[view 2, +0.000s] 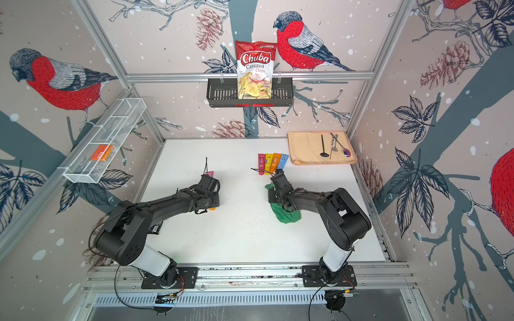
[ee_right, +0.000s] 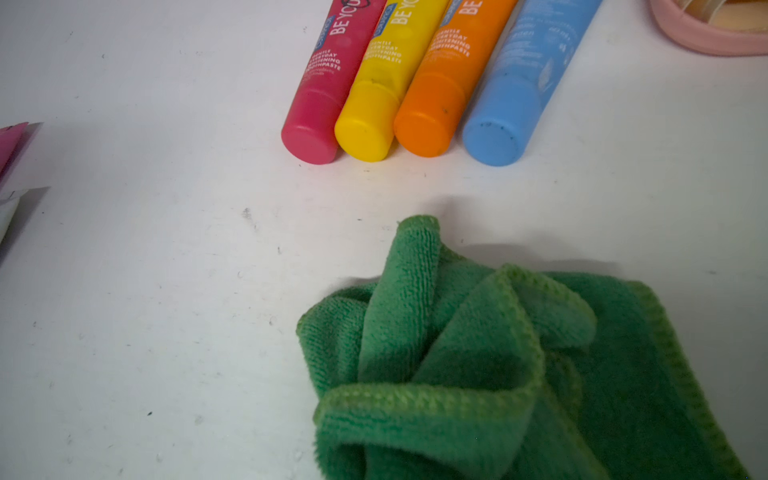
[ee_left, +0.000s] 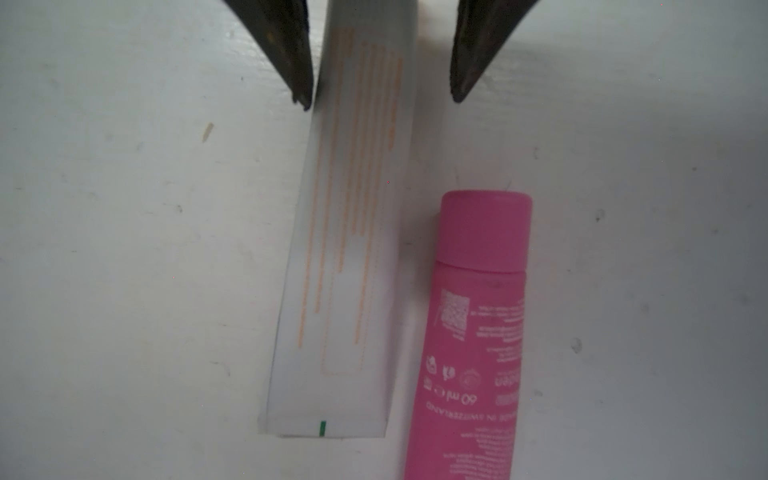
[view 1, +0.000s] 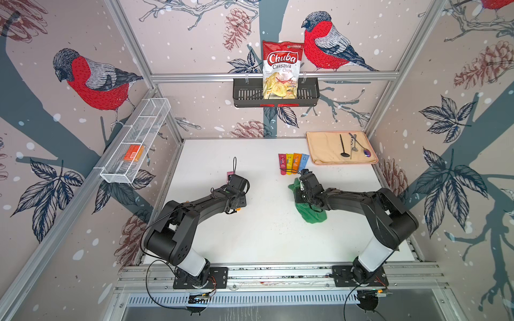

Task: Wipe the surface of the toothpaste tube
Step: Move the toothpaste to the center of the board.

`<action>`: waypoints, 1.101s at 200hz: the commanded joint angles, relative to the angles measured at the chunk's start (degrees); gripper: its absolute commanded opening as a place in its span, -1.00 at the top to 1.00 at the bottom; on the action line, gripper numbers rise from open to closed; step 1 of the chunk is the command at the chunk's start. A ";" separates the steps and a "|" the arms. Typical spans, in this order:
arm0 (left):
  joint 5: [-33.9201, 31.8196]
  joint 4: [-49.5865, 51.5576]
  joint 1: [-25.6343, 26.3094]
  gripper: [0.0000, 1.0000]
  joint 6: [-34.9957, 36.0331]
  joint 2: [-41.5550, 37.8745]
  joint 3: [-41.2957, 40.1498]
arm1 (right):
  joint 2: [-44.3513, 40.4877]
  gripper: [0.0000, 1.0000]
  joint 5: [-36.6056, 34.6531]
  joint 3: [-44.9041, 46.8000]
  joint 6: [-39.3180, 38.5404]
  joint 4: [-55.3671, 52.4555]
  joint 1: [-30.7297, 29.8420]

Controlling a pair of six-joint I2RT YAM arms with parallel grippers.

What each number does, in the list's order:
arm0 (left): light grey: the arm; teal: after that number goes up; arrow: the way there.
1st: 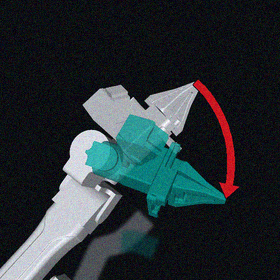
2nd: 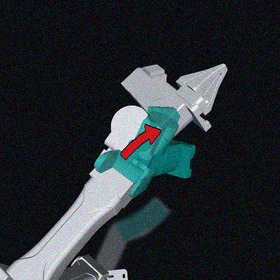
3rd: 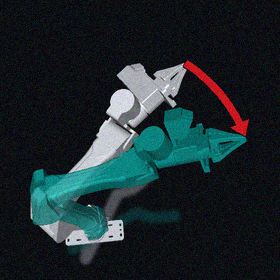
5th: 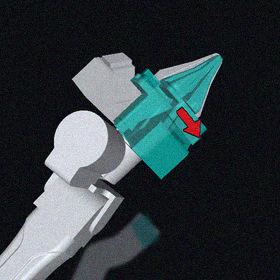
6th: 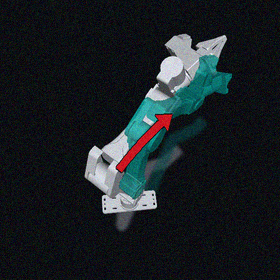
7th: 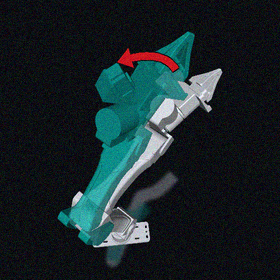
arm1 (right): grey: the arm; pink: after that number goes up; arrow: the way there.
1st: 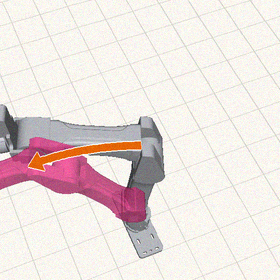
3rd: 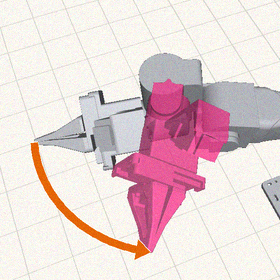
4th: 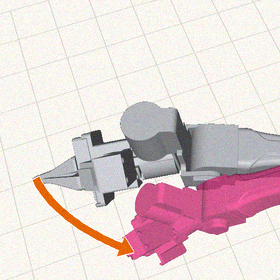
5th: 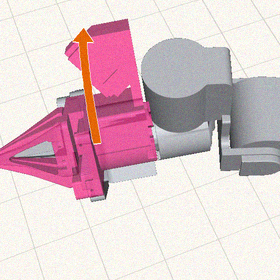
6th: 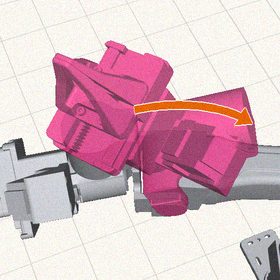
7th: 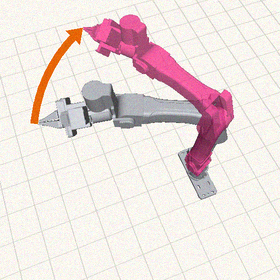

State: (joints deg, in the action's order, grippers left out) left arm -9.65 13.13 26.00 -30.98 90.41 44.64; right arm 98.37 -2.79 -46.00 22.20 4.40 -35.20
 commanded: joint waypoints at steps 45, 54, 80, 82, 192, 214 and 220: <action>4.57 -4.58 3.57 0.50 4.75 0.67 0.56 | 0.98 0.72 2.44 0.36 -0.51 -6.16 -0.32; 4.07 -4.52 5.89 0.51 5.60 0.17 0.59 | 1.06 0.72 2.44 0.28 -0.50 -6.16 -0.35; 3.77 -3.91 13.67 0.51 7.54 -0.35 1.21 | 1.13 0.72 2.44 0.27 -0.49 -6.25 -0.33; 3.76 -3.86 14.24 0.51 7.76 -0.33 1.23 | 1.13 0.71 2.48 0.27 -0.51 -6.25 -0.31; 24.93 -5.80 8.89 -0.17 5.05 -6.39 -0.31 | 1.52 0.73 2.28 -0.06 -0.56 -6.51 -0.48; 30.37 -8.29 7.29 -0.13 4.70 -1.72 -0.43 | 1.52 0.72 2.26 -0.07 -0.49 -6.47 -0.47; 31.20 -8.99 7.21 -0.13 4.57 -0.12 -0.48 | 1.58 0.72 2.26 -0.06 -0.49 -6.56 -0.47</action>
State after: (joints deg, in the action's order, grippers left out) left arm 13.04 7.33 34.00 -25.69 86.43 44.01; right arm 98.89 -2.87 -46.50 22.20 4.27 -35.38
